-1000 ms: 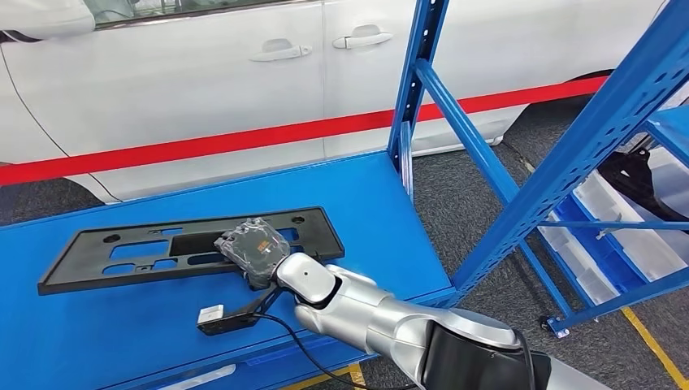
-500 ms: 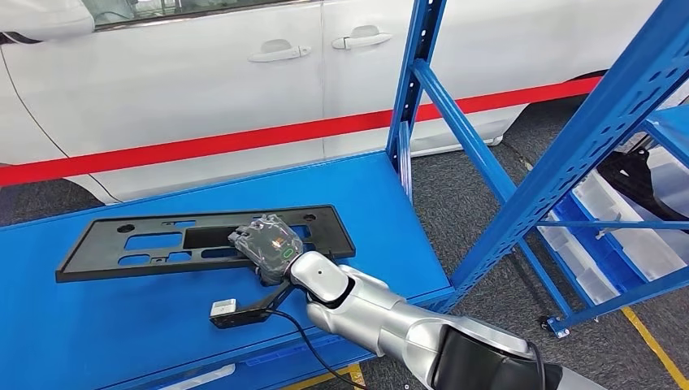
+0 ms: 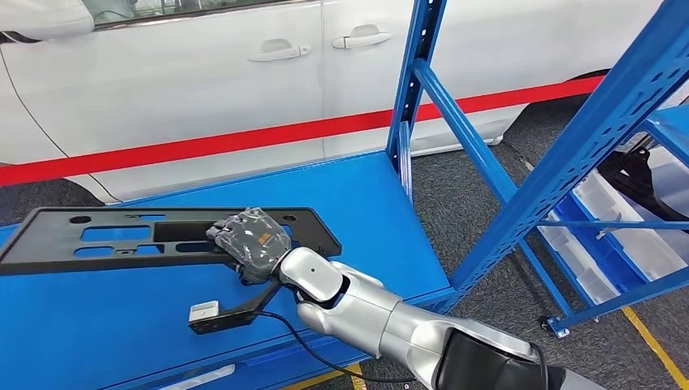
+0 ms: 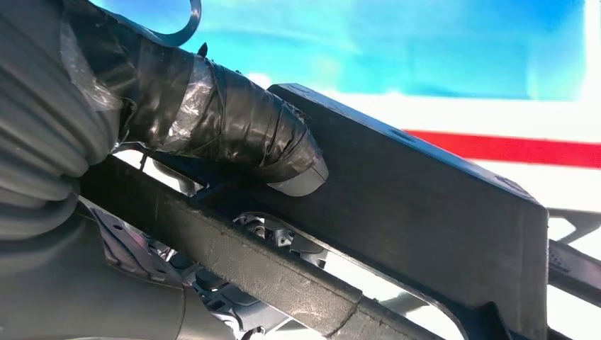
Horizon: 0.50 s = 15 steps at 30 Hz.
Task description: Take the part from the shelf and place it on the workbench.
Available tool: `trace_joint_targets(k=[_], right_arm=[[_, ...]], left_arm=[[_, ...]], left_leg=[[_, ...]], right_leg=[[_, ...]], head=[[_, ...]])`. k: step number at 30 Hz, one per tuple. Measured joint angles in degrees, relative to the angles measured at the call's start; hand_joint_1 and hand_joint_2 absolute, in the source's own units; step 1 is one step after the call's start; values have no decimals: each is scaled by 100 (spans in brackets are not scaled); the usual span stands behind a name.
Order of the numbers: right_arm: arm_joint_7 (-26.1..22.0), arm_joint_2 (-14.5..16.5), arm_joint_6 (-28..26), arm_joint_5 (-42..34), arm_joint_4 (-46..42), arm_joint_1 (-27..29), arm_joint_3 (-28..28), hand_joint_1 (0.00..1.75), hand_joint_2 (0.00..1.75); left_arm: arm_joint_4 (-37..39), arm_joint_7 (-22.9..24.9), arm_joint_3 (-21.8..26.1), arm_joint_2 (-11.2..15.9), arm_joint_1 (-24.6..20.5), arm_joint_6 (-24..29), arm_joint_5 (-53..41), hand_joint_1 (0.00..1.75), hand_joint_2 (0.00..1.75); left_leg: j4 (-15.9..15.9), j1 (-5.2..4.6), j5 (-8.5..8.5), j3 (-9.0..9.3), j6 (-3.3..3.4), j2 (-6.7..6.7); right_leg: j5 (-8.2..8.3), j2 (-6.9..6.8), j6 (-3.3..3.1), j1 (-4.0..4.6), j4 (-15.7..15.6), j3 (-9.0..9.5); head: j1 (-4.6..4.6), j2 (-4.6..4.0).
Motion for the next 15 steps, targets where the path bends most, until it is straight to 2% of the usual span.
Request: trace_joint_targets(k=[9, 13, 15], right_arm=[[-105, -24, 184, -194, -1385, 143, 146, 175, 175], [-133, -74, 199, -302, -1903, 195, 267, 175, 175], [-135, -105, 220, -326, -2080, 221, 327, 175, 175]], left_arm=[[0, 82, 22, -33, 1, 269, 38, 0, 0], [0, 89, 46, -37, 4, 293, 35, 0, 175], [0, 101, 49, -38, 5, 271, 9, 0, 175]], left_leg=[[0, 1, -1, -2, 0, -1], [0, 1, -1, -1, 0, -2], [0, 1, -1, -1, 0, -2]], right_leg=[[-3, 0, 2, 0, 1, -1], [-3, 0, 2, 0, 1, -1], [-3, 0, 2, 0, 1, -1]], head=[[0, 0], [0, 0], [0, 0]])
